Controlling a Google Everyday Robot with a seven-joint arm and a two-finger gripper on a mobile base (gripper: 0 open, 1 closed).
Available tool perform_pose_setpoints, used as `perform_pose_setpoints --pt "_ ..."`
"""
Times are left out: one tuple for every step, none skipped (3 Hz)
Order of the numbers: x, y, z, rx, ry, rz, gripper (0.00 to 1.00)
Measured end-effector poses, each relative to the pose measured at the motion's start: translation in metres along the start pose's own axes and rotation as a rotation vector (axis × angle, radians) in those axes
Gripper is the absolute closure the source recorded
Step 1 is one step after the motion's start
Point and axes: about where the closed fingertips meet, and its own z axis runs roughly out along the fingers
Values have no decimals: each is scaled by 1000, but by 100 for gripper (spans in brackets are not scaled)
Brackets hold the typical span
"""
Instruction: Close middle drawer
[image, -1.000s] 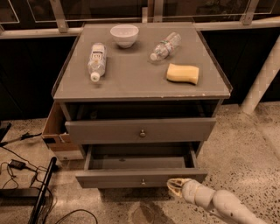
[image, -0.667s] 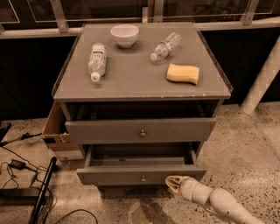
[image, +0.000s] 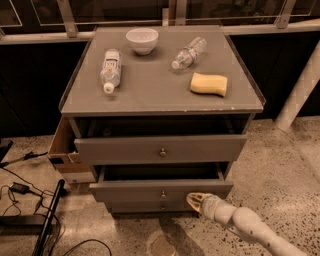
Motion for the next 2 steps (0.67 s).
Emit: perform_pose_setpoints --pt "3 -13 23 3 5 -6 100" --pt "2 -22 42 -1 3 -11 100"
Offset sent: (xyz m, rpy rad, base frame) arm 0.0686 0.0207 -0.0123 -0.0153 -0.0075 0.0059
